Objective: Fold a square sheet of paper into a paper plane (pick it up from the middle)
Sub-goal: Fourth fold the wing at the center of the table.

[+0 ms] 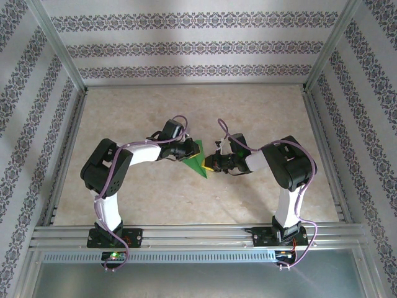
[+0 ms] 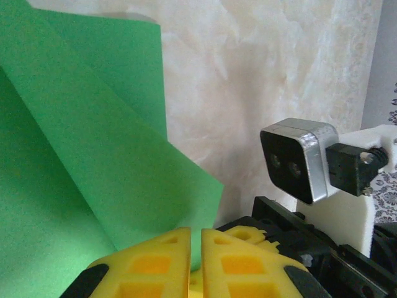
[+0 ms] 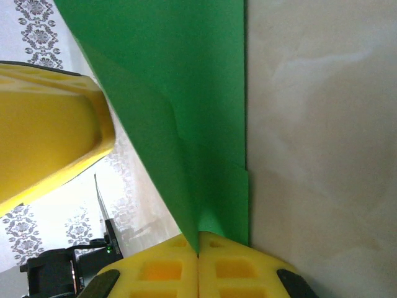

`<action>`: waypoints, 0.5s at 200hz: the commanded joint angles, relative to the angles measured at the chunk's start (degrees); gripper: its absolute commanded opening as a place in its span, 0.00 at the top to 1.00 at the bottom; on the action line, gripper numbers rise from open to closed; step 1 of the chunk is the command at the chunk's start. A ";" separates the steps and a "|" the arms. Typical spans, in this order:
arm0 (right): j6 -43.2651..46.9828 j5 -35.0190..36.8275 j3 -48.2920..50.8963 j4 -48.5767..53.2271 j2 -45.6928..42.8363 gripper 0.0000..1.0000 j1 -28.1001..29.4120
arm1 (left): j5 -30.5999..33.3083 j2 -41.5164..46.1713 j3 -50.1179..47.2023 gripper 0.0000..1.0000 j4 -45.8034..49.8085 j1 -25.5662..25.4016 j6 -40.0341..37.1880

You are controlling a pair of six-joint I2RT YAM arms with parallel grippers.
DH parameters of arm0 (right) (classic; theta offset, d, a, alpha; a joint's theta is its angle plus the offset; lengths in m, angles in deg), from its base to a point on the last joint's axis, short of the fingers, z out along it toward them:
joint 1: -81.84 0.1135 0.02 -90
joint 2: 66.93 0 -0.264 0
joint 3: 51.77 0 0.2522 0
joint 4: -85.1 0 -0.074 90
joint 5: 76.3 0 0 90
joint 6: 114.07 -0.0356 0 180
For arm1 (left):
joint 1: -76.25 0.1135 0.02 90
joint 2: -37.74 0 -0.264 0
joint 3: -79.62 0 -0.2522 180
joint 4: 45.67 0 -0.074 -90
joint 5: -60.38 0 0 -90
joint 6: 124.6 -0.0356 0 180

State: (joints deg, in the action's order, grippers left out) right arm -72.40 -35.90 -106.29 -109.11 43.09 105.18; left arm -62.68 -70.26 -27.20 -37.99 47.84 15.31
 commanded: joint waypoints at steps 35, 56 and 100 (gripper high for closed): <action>0.08 7.07 1.47 5.42 4.11 0.92 -0.92 | -1.48 -1.79 -1.35 0.88 -3.67 0.12 0.37; 0.00 6.98 1.47 5.47 4.30 0.92 -1.01 | -1.40 -2.07 -1.31 0.88 -3.67 0.21 0.31; 0.03 7.06 1.47 5.73 4.33 0.86 -1.01 | -0.92 -2.97 -1.19 0.88 -3.42 0.26 0.63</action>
State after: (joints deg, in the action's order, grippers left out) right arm -73.45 -36.58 -106.29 -109.50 43.39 104.81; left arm -63.12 -72.10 -27.90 -39.48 47.84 15.33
